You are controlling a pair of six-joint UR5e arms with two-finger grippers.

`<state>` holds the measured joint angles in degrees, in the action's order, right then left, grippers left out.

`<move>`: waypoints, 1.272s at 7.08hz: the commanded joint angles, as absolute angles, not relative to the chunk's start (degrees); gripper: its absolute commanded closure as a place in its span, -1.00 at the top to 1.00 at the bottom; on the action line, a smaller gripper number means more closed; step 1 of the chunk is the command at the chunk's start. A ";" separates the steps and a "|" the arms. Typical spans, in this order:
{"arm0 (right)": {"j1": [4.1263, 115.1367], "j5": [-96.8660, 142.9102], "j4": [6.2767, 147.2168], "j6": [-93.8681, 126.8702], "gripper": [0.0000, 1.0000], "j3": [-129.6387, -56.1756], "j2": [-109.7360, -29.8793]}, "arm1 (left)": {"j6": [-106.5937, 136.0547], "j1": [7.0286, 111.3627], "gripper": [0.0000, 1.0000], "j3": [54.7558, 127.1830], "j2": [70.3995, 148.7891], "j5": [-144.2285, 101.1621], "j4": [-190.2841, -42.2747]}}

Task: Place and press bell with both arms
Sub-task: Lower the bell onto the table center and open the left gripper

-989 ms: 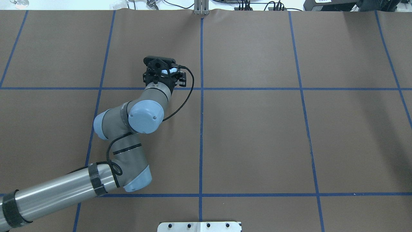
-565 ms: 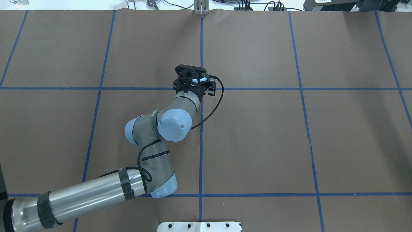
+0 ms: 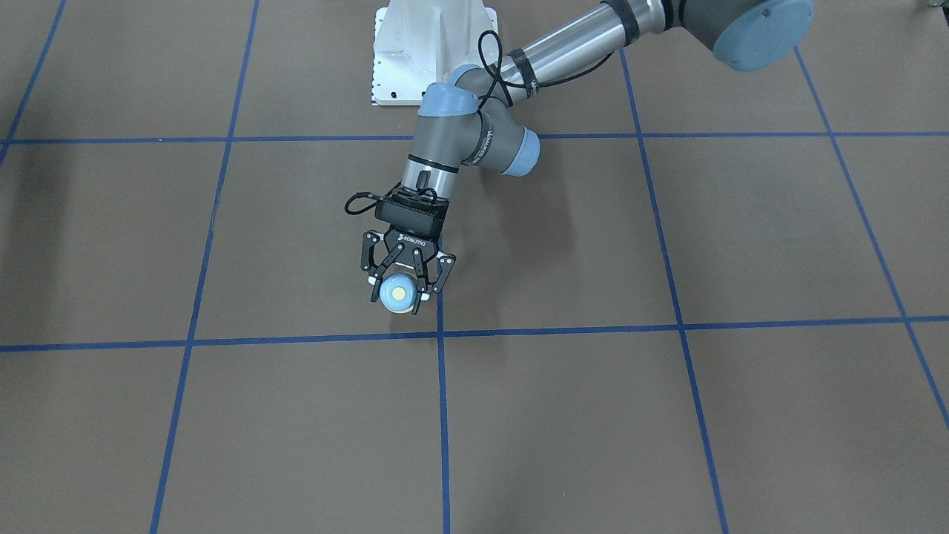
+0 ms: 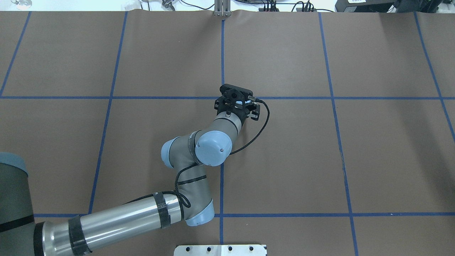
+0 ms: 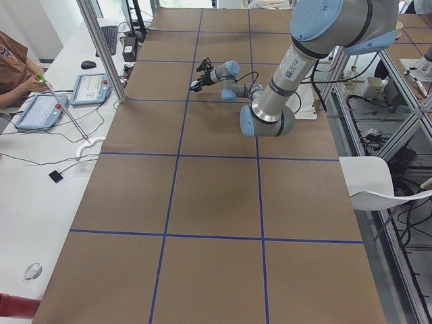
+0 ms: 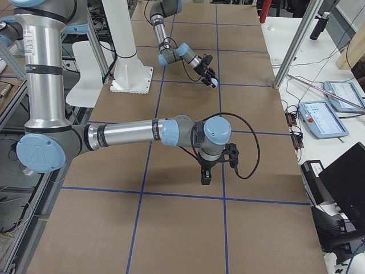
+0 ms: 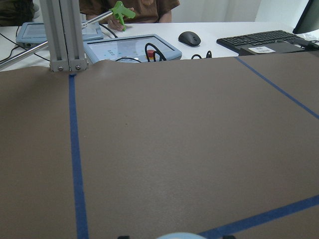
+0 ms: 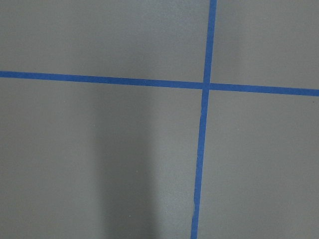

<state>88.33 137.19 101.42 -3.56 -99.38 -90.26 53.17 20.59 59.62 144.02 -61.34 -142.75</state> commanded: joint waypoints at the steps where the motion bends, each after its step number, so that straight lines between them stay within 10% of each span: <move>1: 88.33 137.37 101.43 -3.52 1.00 -99.23 -90.26 | 53.00 20.13 -1.00 57.40 144.76 -61.35 -142.91; 4: 88.33 138.42 101.34 -3.52 1.00 -99.32 -90.26 | 53.00 19.95 -0.93 56.95 144.58 -61.35 -142.91; 7: 88.33 138.43 101.34 -3.52 1.00 -99.40 -90.26 | 53.00 19.95 0.60 57.22 144.41 -61.35 -142.91; 9: 88.33 138.69 101.34 -3.60 1.00 -99.75 -90.18 | 53.09 19.78 1.00 57.83 144.41 -61.26 -144.48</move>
